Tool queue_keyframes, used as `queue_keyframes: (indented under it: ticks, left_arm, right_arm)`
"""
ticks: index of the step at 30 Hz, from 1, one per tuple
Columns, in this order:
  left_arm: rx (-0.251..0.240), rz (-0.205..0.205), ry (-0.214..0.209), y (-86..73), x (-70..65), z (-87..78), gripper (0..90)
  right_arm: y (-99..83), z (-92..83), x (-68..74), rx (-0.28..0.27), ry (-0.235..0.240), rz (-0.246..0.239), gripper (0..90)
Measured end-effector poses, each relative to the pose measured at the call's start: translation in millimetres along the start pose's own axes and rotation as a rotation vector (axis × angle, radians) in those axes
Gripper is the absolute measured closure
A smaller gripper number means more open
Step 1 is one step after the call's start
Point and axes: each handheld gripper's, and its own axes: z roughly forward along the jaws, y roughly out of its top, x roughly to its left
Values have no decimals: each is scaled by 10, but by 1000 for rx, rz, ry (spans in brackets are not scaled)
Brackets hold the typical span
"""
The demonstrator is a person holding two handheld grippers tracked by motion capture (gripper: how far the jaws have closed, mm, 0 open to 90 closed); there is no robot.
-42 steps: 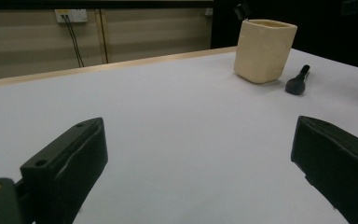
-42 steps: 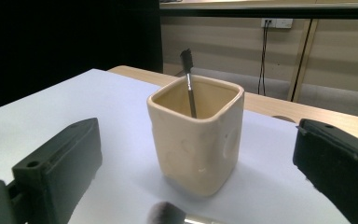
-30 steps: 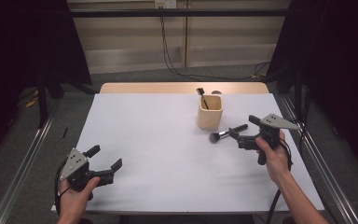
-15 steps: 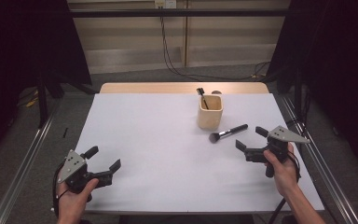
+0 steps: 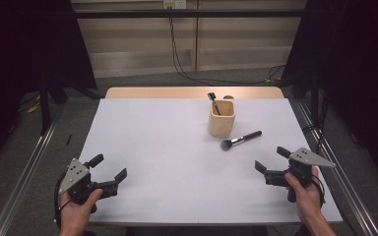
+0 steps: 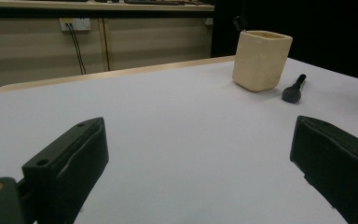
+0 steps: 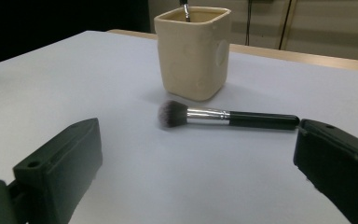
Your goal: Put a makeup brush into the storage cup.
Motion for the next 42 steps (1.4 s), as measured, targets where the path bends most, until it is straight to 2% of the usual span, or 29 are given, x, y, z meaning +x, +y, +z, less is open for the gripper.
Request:
queue_keyframes:
  ticks: [5, 14, 18, 22, 25, 27, 33, 42]
  left_arm:
    - [5, -9, -2, -9, -13, 3, 41]
    - [-5, -5, 7, 6, -34, -5, 42]
    - [17, -1, 9, -17, -33, 12, 41]
    - [6, 0, 6, -5, -20, 7, 42]
    - [6, -11, 8, -18, -1, 10, 41]
    - [9, 0, 2, -17, 7, 19, 37]
    - [-1, 0, -18, -14, -17, 28, 35]
    - [3, -3, 16, -17, 20, 5, 35]
  right_arm:
    - [-47, -100, 30, 0, -2, 32, 8]
    - [-139, -178, 45, -10, 8, -15, 8]
    - [-120, -164, 20, -5, 18, -20, 8]
    - [-106, -150, -9, -11, 18, -2, 8]
    - [-102, -145, -11, -13, 15, -2, 7]
    - [-100, -137, -9, -11, 13, 0, 7]
    - [-102, -115, 2, -10, 27, 0, 7]
    - [-59, -24, -29, -20, 42, -3, 7]
